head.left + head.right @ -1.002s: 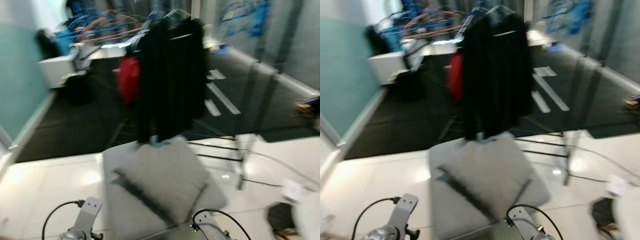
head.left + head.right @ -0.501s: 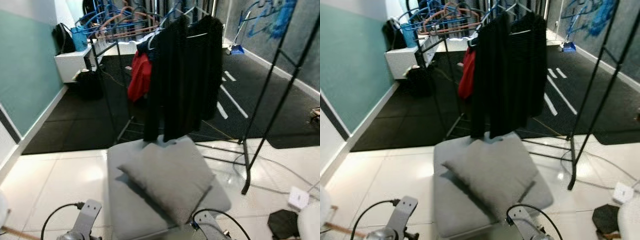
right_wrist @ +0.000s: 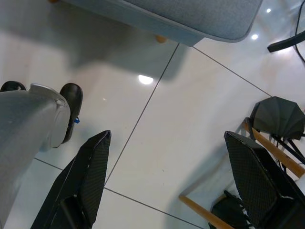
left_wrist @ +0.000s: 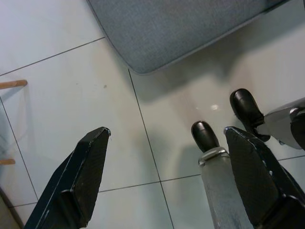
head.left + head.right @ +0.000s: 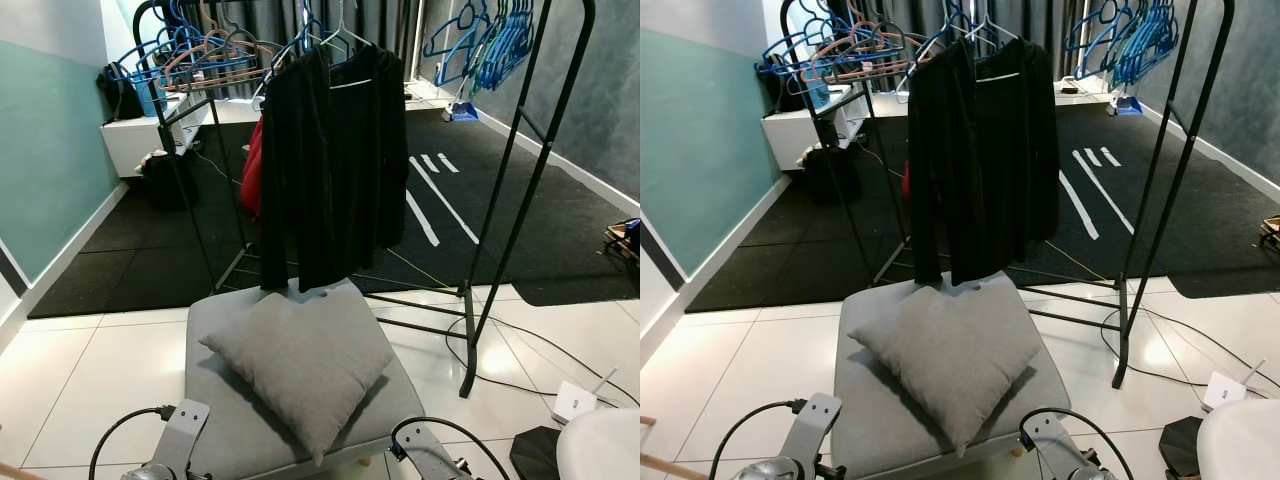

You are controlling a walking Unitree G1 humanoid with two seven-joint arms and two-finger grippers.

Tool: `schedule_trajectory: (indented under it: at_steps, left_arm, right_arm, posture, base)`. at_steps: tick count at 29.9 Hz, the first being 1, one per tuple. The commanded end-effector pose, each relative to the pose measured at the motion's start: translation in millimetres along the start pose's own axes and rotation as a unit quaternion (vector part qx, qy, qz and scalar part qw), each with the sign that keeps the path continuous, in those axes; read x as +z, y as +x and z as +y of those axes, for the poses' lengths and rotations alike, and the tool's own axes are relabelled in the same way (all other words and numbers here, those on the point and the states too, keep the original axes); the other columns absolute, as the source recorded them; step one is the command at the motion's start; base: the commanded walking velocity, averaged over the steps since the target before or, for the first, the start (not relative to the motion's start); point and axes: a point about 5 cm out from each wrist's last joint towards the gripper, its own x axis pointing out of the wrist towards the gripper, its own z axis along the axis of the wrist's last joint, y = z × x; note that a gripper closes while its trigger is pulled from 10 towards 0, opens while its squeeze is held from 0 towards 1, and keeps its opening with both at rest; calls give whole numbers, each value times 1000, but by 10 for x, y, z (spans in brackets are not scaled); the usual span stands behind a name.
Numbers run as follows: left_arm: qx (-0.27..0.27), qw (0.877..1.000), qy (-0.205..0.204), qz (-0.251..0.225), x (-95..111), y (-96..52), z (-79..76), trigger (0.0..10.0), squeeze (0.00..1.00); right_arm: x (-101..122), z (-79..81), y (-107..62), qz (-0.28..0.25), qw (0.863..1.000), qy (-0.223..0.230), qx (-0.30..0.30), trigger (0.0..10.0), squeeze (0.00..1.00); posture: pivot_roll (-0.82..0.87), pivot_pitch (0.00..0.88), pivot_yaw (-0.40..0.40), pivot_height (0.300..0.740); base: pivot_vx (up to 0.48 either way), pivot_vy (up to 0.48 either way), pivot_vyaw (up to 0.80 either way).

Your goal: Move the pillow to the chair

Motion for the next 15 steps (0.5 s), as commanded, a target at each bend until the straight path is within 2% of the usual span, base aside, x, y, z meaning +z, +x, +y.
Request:
schedule_trajectory:
  at_steps: [1,5,15]
  left_arm:
    - [4,1000,6,3,-14,-9,52,10000,0]
    - [23,1000,-15,-1,-18,-9,66,10000,0]
    - [26,999,-19,-3,-15,-8,63,10000,0]
  right_arm:
    - [40,29,8,-6,1000,-5,3,10000,0]
    - [45,30,8,-8,1000,-5,5,10000,0]
    - [48,27,6,-11,1000,-5,7,10000,0]
  posture:
    - [-218,0,30,740]
    - [-216,0,27,740]
    - [-217,0,22,740]
  base:
    - [0,-480,0]
    - [0,-480,0]
    - [0,0,0]
